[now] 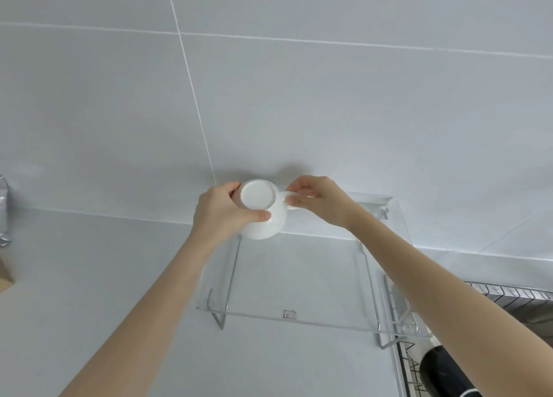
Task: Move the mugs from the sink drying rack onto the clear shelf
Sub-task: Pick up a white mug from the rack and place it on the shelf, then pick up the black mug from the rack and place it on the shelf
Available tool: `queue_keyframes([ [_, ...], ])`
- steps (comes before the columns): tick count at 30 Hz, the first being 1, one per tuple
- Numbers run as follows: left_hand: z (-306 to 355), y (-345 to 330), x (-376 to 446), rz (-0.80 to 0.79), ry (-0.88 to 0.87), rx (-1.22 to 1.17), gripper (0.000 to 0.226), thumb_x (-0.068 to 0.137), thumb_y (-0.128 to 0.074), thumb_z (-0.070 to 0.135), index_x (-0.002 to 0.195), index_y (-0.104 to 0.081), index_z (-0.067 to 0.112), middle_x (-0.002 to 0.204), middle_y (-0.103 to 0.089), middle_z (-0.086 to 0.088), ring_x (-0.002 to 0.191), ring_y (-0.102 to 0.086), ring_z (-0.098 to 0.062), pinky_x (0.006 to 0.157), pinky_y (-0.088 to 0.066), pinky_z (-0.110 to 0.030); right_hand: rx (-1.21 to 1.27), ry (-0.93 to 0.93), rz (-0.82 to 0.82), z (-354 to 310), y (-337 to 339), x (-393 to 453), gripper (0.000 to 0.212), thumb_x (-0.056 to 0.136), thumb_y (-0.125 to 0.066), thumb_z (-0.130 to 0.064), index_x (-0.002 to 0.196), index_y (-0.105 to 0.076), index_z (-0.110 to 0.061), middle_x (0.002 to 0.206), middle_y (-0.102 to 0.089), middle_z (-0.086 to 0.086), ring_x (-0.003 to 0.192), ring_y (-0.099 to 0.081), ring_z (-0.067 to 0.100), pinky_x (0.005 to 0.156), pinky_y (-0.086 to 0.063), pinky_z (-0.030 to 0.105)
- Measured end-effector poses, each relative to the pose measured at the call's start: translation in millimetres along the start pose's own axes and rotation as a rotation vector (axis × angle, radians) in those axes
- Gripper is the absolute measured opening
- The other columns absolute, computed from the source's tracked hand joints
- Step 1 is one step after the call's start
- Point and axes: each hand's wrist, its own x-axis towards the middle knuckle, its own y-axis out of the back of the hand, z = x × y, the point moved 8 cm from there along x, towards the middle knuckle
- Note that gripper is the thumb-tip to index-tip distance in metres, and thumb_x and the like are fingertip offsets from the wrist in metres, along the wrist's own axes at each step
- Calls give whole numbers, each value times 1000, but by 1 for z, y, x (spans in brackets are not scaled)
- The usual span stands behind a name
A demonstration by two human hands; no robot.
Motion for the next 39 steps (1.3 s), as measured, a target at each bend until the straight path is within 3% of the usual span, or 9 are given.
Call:
queue_keyframes([
  [10, -5, -7, 6, -82, 27, 50, 63, 45, -72, 46, 104, -65, 26, 101, -69, 4, 97, -62, -20, 84, -52, -37, 73, -35, -13, 8, -9, 7, 13, 84, -60, -9, 81, -59, -22, 79, -65, -8, 85, -62, 18, 86, -47, 31],
  [14, -4, -10, 5, -115, 3, 54, 61, 55, -76, 42, 110, -62, 22, 106, -68, 3, 100, -59, -19, 79, -48, -30, 108, -38, -3, 10, -10, 7, 8, 84, -60, -10, 91, -62, -14, 85, -67, 0, 89, -63, 20, 91, -47, 34],
  [16, -4, -14, 4, -123, -18, 80, 53, 67, -75, 35, 115, -58, 17, 110, -66, -1, 104, -58, -22, 76, -45, -29, 128, -53, -3, 10, -11, 5, 19, 84, -60, -12, 102, -62, -9, 95, -66, 4, 95, -62, 19, 89, -47, 28],
  [18, -3, -18, 2, -101, -46, 144, 59, 74, -70, 34, 124, -48, 9, 123, -60, -8, 115, -53, -28, 87, -44, -34, 114, -60, 12, 10, -9, 0, 29, 85, -60, -15, 114, -58, -11, 109, -63, 4, 106, -57, 15, 87, -44, 21],
  [21, 12, -20, -14, -7, -124, 247, 76, 82, -62, 33, 141, -24, 5, 149, -34, -15, 138, -31, -29, 110, -30, -37, 116, -20, 80, 7, 7, -15, 37, 85, -60, -15, 121, -52, -16, 125, -57, 5, 119, -51, 15, 97, -39, 25],
  [23, 35, -25, -34, 57, -213, 265, 75, 85, -58, 32, 144, -18, 10, 155, -21, -11, 144, -19, -24, 113, -22, -33, 138, 10, 139, 3, 25, -34, 37, 85, -59, -14, 121, -52, -17, 124, -58, 7, 117, -53, 16, 100, -40, 27],
  [26, 79, -47, -73, 81, -378, 239, 70, 83, -60, 33, 142, -26, 16, 154, -25, -6, 142, -22, -20, 111, -24, -30, 185, 40, 241, 5, 61, -79, 34, 86, -58, -13, 119, -53, -19, 117, -62, 10, 110, -57, 15, 101, -43, 31],
  [32, 138, -145, -161, -154, -591, 111, 62, 77, -68, 27, 132, -42, 16, 140, -45, -1, 130, -40, -16, 102, -29, -21, 99, 0, 428, 47, 144, -195, 23, 87, -55, -11, 108, -59, -20, 103, -66, 4, 102, -61, 15, 94, -45, 30],
  [39, 123, -297, -229, -565, -482, 159, 72, 72, -72, 28, 135, -37, 20, 143, -40, 0, 131, -38, -16, 99, -24, -20, -36, -268, 451, 149, 185, -312, 17, 85, -57, -12, 98, -64, -20, 102, -69, 2, 93, -63, 17, 88, -46, 28],
])
